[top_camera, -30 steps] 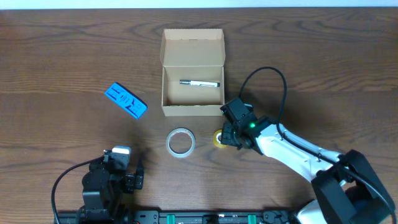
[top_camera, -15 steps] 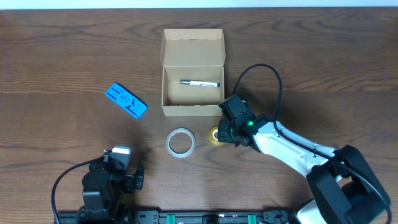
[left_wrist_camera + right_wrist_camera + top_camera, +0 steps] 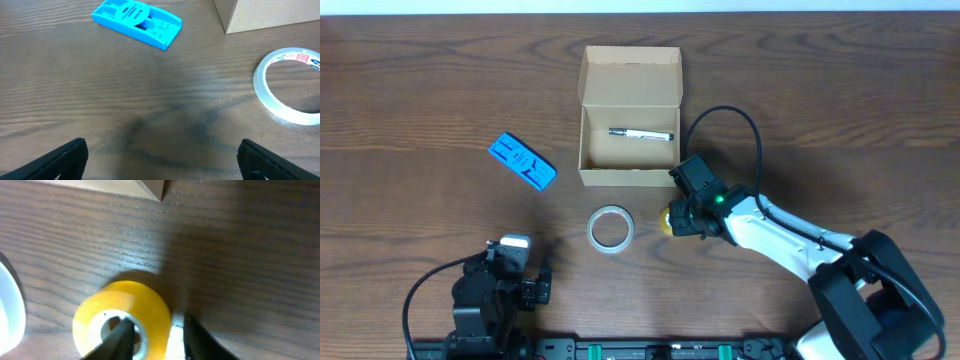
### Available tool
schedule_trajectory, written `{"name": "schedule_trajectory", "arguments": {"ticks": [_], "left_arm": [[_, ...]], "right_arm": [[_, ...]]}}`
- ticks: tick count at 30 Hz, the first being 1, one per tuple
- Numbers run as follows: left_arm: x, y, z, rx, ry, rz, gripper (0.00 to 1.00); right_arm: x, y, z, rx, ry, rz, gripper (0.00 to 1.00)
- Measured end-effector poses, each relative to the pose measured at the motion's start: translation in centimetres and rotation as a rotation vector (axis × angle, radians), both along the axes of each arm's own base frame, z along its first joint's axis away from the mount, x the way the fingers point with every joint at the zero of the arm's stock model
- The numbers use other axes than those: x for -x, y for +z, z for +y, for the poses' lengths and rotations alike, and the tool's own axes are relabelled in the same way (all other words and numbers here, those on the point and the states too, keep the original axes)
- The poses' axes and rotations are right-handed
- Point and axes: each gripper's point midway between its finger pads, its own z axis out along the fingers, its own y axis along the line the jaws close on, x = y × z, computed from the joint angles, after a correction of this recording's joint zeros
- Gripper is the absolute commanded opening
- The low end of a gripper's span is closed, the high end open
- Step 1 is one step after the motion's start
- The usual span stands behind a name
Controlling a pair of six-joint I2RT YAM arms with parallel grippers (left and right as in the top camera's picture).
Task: Pack container
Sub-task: 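Move right gripper to the yellow tape roll and grasp it, then place the yellow tape roll into the box with right gripper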
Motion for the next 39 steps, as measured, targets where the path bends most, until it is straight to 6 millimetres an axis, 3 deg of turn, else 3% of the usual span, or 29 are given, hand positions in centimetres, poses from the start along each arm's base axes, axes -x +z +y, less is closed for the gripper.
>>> {"name": "schedule_trajectory", "arguments": {"ticks": [3, 12, 17, 20, 26, 32, 35, 39], "left_arm": [[0.0, 0.0, 0.0, 0.0, 0.0, 0.0, 0.95], [0.0, 0.0, 0.0, 0.0, 0.0, 0.0, 0.95], [0.0, 0.0, 0.0, 0.0, 0.0, 0.0, 0.96], [0.0, 0.0, 0.0, 0.0, 0.0, 0.0, 0.95], [0.0, 0.0, 0.0, 0.0, 0.0, 0.0, 0.95], [0.0, 0.0, 0.0, 0.0, 0.0, 0.0, 0.96], [0.0, 0.0, 0.0, 0.0, 0.0, 0.0, 0.95], [0.0, 0.0, 0.0, 0.0, 0.0, 0.0, 0.95]], "right_arm": [[0.1, 0.0, -0.3, 0.009, -0.02, 0.004, 0.01], [0.3, 0.2, -0.6, 0.018, -0.051, 0.012, 0.01], [2.4, 1.0, -3.0, 0.089, -0.062, 0.049, 0.01], [2.9, 3.8, -3.8, 0.074, -0.07, -0.002, 0.01], [1.5, 12.4, -3.2, -0.083, -0.051, -0.261, 0.01], [-2.7, 20.5, -0.5, -0.115, 0.068, -0.441, 0.01], [-5.4, 22.6, 1.2, -0.09, 0.128, -0.478, 0.01], [-9.6, 23.0, 4.1, -0.04, 0.209, -0.485, 0.01]]}}
